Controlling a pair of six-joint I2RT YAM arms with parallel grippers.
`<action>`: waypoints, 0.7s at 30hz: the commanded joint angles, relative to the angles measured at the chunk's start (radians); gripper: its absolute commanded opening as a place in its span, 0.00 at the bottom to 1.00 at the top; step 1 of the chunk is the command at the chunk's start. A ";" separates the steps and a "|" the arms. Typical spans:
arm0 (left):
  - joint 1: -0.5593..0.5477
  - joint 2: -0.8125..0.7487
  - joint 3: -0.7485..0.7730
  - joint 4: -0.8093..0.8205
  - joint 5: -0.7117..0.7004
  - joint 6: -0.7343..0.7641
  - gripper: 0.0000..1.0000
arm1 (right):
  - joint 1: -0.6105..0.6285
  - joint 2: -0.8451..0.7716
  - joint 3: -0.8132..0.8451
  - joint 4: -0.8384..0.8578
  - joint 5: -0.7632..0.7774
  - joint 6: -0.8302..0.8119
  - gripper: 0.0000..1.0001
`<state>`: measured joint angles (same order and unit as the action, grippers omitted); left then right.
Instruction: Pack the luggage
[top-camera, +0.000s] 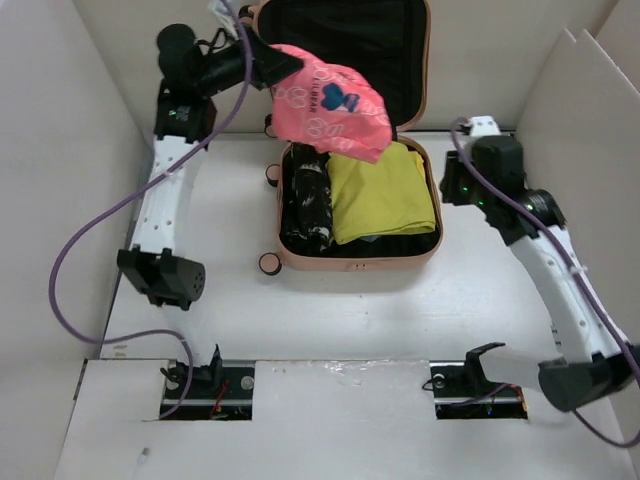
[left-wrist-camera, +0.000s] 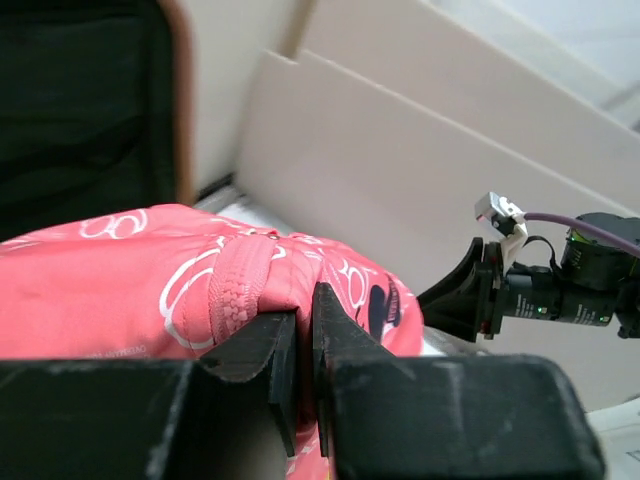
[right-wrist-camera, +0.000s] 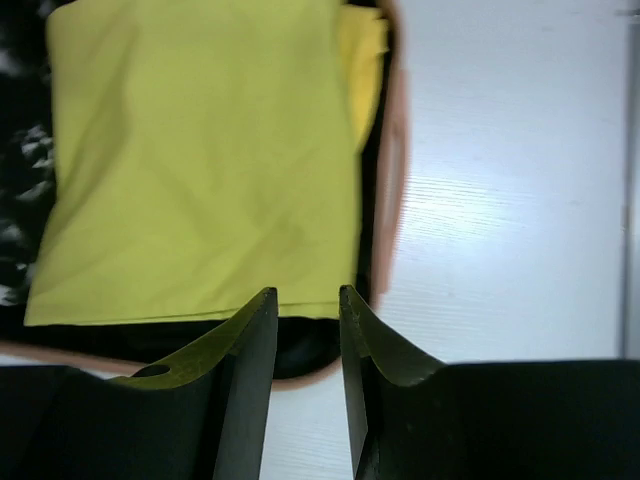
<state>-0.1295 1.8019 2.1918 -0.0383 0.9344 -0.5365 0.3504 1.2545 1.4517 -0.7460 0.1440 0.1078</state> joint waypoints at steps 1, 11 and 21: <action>-0.077 0.105 0.103 0.195 -0.003 -0.214 0.00 | -0.082 -0.137 -0.048 -0.032 0.011 0.007 0.36; -0.122 0.063 -0.568 0.156 0.041 -0.105 0.00 | -0.209 -0.221 -0.180 -0.069 -0.127 -0.057 0.38; -0.122 0.002 -0.707 -0.251 -0.028 0.263 0.00 | -0.209 0.023 -0.054 0.123 -0.467 -0.050 0.81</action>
<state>-0.2409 1.8633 1.4872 -0.0982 0.9230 -0.4320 0.1444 1.2308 1.3064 -0.7742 -0.1795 0.0448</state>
